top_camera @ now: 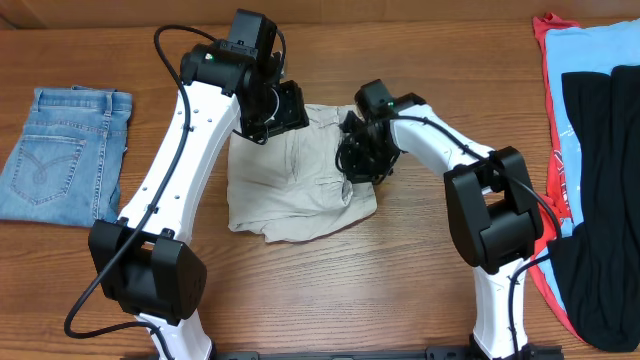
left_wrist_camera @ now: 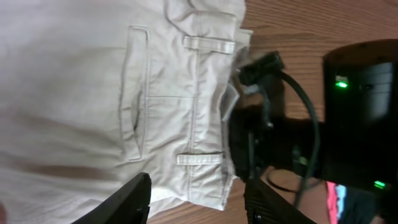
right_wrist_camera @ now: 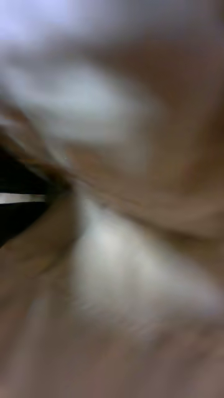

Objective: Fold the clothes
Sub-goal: 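Press and smooth the folded shorts bundle with both grippers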

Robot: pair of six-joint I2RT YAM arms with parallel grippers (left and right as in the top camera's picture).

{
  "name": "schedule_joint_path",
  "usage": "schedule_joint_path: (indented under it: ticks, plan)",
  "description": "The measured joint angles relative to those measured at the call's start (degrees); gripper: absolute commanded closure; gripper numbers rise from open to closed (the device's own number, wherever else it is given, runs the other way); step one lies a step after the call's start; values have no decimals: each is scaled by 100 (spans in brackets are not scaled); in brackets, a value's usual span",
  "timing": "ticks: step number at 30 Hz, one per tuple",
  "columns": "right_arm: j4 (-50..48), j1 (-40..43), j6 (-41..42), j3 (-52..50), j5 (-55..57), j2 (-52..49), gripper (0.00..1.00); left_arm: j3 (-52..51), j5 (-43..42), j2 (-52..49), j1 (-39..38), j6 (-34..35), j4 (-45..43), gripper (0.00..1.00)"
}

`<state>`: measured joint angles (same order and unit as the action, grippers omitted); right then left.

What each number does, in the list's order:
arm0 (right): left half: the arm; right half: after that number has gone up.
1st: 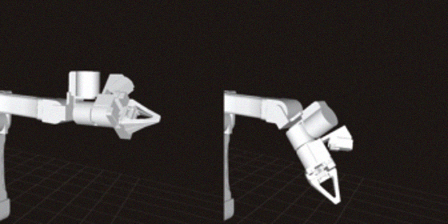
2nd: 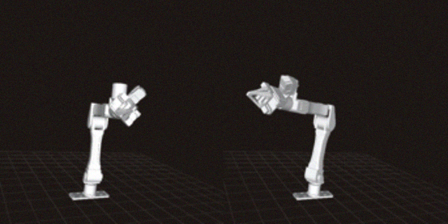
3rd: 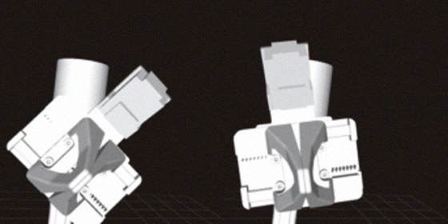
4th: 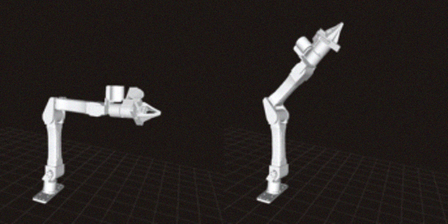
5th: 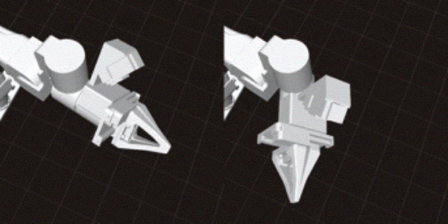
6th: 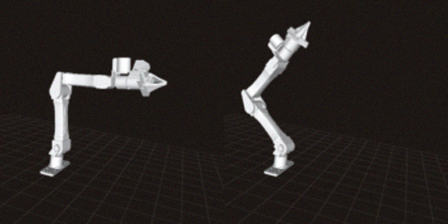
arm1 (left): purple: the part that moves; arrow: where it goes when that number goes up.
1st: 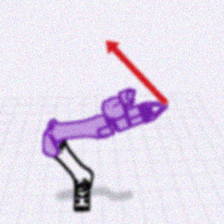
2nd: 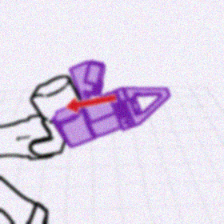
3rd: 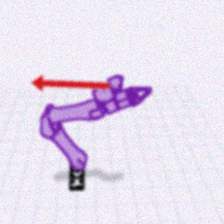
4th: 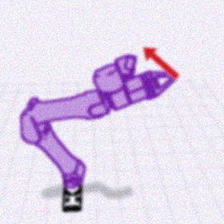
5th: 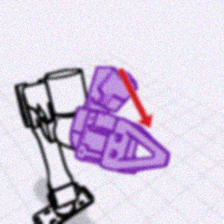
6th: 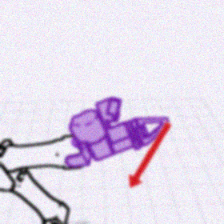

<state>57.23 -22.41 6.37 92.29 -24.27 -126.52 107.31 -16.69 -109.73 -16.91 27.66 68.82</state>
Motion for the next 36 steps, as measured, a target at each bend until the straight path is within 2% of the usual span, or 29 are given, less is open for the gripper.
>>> schedule_joint_path:
  ticks: [4,6,8,10,15,17,21,28,34,36]
  plan:
    - [892,264,7,667,498,11,78,0,391,0,0,-127,17,42]
    - [1167,435,22,1038,678,85,70,0,599,0,0,-195,17,40]
    - [1475,619,15,1440,822,273,58,0,841,0,0,-308,17,39]
    - [1663,765,-13,1711,925,573,51,0,1043,0,0,-417,17,38]
    - [2037,741,-13,1926,879,1202,34,0,1370,0,0,-625,17,41]
    - [2070,619,-26,1864,796,1259,31,0,1475,0,0,-680,17,41]
    - [1814,315,-39,1327,704,1233,30,0,1650,0,7,-697,20,42]
    - [437,-35,-42,85,649,1182,31,0,1742,0,101,-710,138,42]
    - [-203,-190,-39,-444,546,1158,32,0,1781,0,157,-710,188,41]
    - [-365,-240,-42,-542,494,1158,36,0,1784,0,157,-710,188,41]
